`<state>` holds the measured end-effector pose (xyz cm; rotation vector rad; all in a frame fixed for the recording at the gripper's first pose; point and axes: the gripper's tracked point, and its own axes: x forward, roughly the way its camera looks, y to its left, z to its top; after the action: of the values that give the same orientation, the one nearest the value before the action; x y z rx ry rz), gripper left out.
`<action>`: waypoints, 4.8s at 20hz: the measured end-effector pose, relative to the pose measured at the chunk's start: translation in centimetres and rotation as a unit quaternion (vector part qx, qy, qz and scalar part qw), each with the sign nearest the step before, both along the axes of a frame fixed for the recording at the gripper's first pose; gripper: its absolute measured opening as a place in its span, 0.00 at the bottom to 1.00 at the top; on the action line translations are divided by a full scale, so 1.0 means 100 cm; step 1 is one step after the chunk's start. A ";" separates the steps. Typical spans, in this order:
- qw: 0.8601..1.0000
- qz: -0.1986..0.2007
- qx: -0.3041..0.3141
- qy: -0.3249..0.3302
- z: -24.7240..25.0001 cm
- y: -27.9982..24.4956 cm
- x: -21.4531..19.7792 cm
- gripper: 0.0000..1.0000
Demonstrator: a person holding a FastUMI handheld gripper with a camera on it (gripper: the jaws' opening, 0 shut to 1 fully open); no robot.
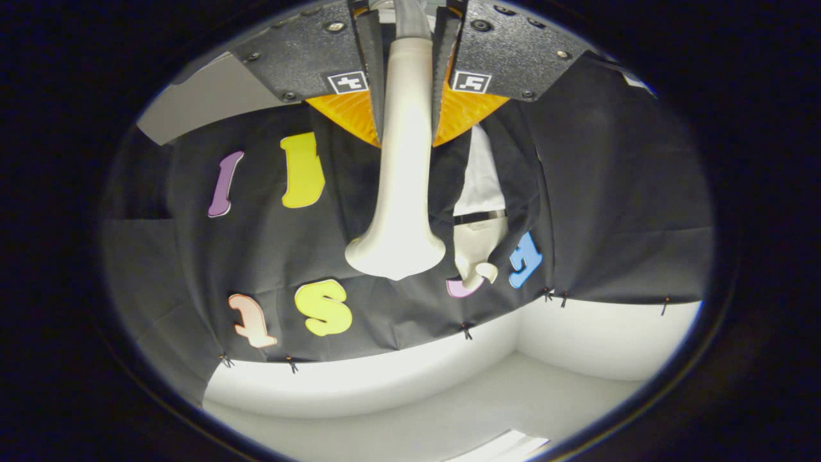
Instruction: Iron the clothes twice with a garment steamer, once on the left side and once on the right side.
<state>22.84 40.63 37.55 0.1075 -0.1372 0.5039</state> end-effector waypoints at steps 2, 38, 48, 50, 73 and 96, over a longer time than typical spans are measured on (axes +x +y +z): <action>1.000 -0.003 -0.005 0.006 -0.005 0.008 0.002 0.34; 0.984 -0.034 -0.105 0.139 -0.190 0.002 -0.001 0.34; 0.976 -0.031 -0.126 0.173 -0.233 0.002 -0.010 0.35; 0.974 -0.030 -0.132 0.181 -0.244 0.001 -0.010 0.34; 0.951 -0.019 -0.181 0.249 -0.346 -0.003 -0.020 0.35; 0.975 -0.002 -0.135 0.179 -0.236 0.026 -0.083 0.34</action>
<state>14.57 43.22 13.99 -0.0686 0.2840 0.4864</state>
